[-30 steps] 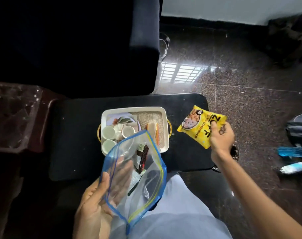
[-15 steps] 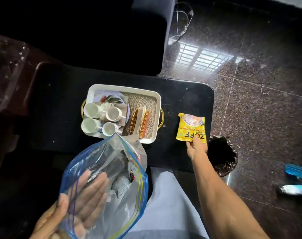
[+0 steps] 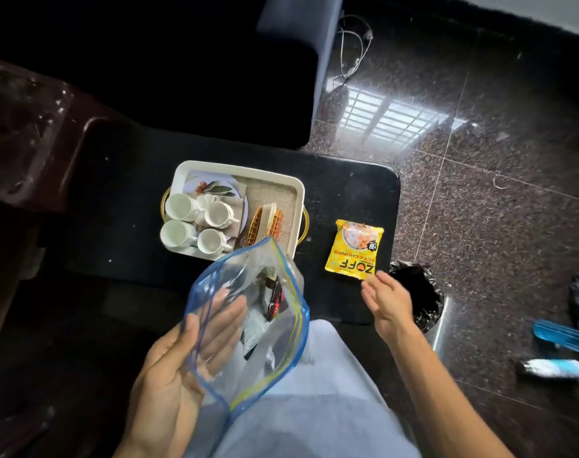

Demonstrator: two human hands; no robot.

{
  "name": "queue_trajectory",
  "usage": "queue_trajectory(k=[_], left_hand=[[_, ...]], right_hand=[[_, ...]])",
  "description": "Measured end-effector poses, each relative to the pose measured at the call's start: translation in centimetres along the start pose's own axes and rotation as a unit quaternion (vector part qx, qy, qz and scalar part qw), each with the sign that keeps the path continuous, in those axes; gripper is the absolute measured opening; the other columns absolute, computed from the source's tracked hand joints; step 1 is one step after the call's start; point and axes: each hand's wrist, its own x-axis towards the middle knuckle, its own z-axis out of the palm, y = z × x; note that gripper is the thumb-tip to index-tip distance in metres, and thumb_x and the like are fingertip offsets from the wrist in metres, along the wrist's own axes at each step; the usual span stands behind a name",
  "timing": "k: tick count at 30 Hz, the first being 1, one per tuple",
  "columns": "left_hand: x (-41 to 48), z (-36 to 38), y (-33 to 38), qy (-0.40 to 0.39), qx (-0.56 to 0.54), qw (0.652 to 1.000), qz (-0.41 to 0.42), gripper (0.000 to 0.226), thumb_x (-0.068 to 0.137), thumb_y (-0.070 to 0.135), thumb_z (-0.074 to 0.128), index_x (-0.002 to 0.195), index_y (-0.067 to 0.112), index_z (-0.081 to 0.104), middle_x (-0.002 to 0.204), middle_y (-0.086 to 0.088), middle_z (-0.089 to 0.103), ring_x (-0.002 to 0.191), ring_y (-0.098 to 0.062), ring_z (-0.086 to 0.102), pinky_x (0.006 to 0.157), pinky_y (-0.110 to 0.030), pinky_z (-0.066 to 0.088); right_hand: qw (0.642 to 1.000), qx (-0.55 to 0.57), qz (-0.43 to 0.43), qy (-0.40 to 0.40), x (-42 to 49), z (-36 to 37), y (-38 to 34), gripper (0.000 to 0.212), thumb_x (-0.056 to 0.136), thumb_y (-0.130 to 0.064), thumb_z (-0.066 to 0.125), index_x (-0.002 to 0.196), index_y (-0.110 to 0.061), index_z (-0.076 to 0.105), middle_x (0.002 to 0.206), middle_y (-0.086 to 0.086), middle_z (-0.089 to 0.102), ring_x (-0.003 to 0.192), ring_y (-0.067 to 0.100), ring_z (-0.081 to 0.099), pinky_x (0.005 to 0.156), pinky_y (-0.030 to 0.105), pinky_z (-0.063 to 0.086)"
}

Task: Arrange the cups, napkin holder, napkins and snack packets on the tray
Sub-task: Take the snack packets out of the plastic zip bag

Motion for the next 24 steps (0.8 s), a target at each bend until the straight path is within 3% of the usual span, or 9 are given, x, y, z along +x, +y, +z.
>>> queue_trajectory(k=[3,5,7,11,12,15,19,21,24], left_hand=[[-0.6,1.7,0.8,-0.027,0.011,1.0,0.012,0.043,0.093,0.041,0.057,0.126,0.016,0.07,0.131,-0.015,0.07,0.126,-0.025,0.065,0.099,-0.031,0.055],[-0.8,2.9,1.3,-0.031,0.022,0.999,0.006,0.04,0.095,0.035,0.05,0.12,0.015,0.073,0.127,-0.013,0.072,0.124,-0.022,0.066,0.1,-0.027,0.054],[-0.8,3.3,1.4,-0.038,0.037,0.998,0.015,0.041,0.093,0.035,0.049,0.119,0.015,0.072,0.125,-0.009,0.074,0.123,-0.019,0.067,0.102,-0.023,0.052],[-1.3,4.6,1.8,-0.035,0.07,0.997,0.019,0.042,0.09,0.036,0.05,0.122,0.015,0.069,0.122,-0.006,0.075,0.121,-0.017,0.068,0.097,-0.018,0.054],[-1.6,4.9,1.9,-0.041,0.071,0.996,0.021,0.042,0.09,0.036,0.05,0.122,0.014,0.069,0.122,-0.006,0.075,0.121,-0.017,0.068,0.096,-0.018,0.053],[-2.1,5.4,2.3,-0.065,0.06,0.996,0.029,0.043,0.092,0.036,0.053,0.125,0.013,0.068,0.124,-0.007,0.075,0.122,-0.016,0.067,0.098,-0.018,0.052],[-2.4,5.8,2.8,-0.071,0.035,0.995,0.053,0.042,0.091,0.037,0.056,0.123,0.014,0.071,0.123,-0.008,0.075,0.122,-0.017,0.068,0.106,-0.022,0.048],[-2.3,5.9,2.7,-0.06,0.028,0.996,0.066,0.038,0.091,0.033,0.052,0.117,0.015,0.073,0.121,-0.007,0.076,0.12,-0.016,0.069,0.105,-0.02,0.048],[-2.2,6.0,2.4,-0.052,0.036,0.995,0.079,0.037,0.093,0.034,0.05,0.115,0.018,0.074,0.121,-0.005,0.076,0.12,-0.014,0.068,0.102,-0.017,0.05]], right_hand=[[0.958,-0.101,-0.214,-0.163,-7.7,-0.8,-3.0,0.02,0.091,-0.014,0.072,0.111,-0.015,0.071,0.111,0.012,0.074,0.103,0.019,0.07,0.089,0.023,0.055],[0.866,-0.197,-0.348,-0.302,-12.7,-0.5,-4.6,0.012,0.09,-0.014,0.072,0.101,-0.017,0.075,0.098,0.001,0.077,0.091,0.009,0.073,0.08,0.016,0.055],[0.719,-0.332,-0.454,-0.409,-15.9,0.8,-5.7,0.018,0.089,-0.006,0.067,0.101,-0.016,0.077,0.097,-0.005,0.078,0.087,0.004,0.073,0.076,0.013,0.055],[0.314,-0.677,-0.526,-0.408,-15.7,5.9,-4.0,0.034,0.096,0.0,0.049,0.122,-0.01,0.068,0.129,0.009,0.066,0.122,0.025,0.061,0.103,0.033,0.048],[0.241,-0.733,-0.519,-0.368,-15.1,7.1,-3.1,0.036,0.099,-0.002,0.043,0.128,-0.008,0.063,0.137,0.014,0.059,0.131,0.031,0.052,0.109,0.039,0.043],[0.098,-0.813,-0.518,-0.249,-13.0,9.5,-0.4,0.046,0.103,-0.013,0.039,0.149,-0.005,0.037,0.157,0.019,0.036,0.144,0.038,0.033,0.118,0.045,0.03],[-0.016,-0.822,-0.542,-0.175,-10.7,10.2,1.0,0.046,0.101,-0.012,0.044,0.146,-0.007,0.042,0.149,0.014,0.045,0.134,0.031,0.047,0.109,0.042,0.041],[-0.02,-0.804,-0.561,-0.196,-10.1,10.5,0.6,0.037,0.1,-0.006,0.044,0.136,-0.007,0.053,0.139,0.012,0.055,0.124,0.029,0.056,0.101,0.041,0.048],[0.033,-0.789,-0.563,-0.242,-11.0,10.4,-0.5,0.027,0.098,-0.004,0.044,0.108,-0.012,0.067,0.113,0.005,0.069,0.102,0.026,0.066,0.085,0.036,0.053]])
